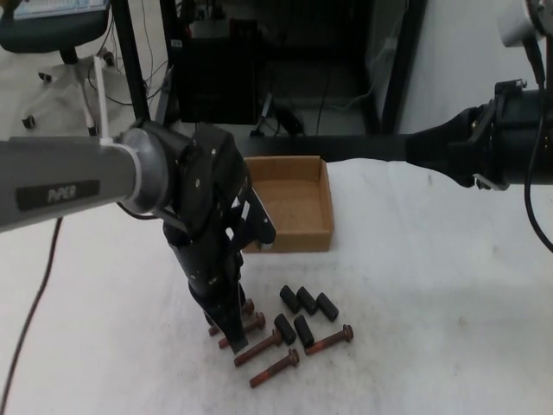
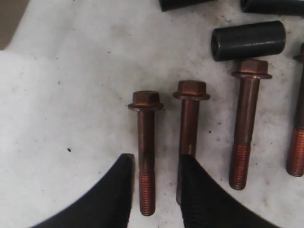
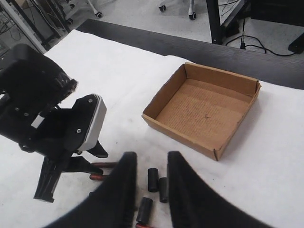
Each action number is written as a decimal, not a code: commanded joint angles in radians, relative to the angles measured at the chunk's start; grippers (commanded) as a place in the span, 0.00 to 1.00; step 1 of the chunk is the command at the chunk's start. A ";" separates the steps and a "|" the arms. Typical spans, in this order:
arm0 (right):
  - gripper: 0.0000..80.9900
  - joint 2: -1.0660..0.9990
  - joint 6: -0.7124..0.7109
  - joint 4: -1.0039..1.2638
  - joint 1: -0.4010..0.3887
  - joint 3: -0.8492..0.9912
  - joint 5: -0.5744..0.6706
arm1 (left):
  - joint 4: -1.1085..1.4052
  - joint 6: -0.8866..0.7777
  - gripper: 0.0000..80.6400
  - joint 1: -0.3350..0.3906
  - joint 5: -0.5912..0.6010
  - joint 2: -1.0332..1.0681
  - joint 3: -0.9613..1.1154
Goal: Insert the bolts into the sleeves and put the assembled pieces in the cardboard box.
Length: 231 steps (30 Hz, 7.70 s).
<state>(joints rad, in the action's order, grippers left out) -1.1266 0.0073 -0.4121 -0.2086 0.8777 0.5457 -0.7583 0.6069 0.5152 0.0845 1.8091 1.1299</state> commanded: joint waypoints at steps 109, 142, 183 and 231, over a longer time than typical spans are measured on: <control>0.28 -0.842 -0.456 -0.605 -0.328 0.506 -0.518 | -0.107 -0.428 0.00 -0.279 0.164 -0.701 0.252; 0.45 -0.883 -0.335 -0.643 -0.332 0.640 -0.476 | -0.107 -0.428 0.00 -0.279 0.164 -0.701 0.252; 0.45 -0.931 -0.342 -0.565 -0.339 0.569 -0.487 | -0.107 -0.428 0.00 -0.279 0.164 -0.701 0.252; 0.01 -0.603 -0.112 -0.347 -0.179 0.583 0.056 | -0.034 -0.453 0.00 -0.279 0.289 -0.701 0.252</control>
<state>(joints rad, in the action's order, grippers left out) -1.8051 -0.1479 -0.8094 -0.4278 1.4505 0.3838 -0.8484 0.1747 0.2398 0.3011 1.1081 1.3769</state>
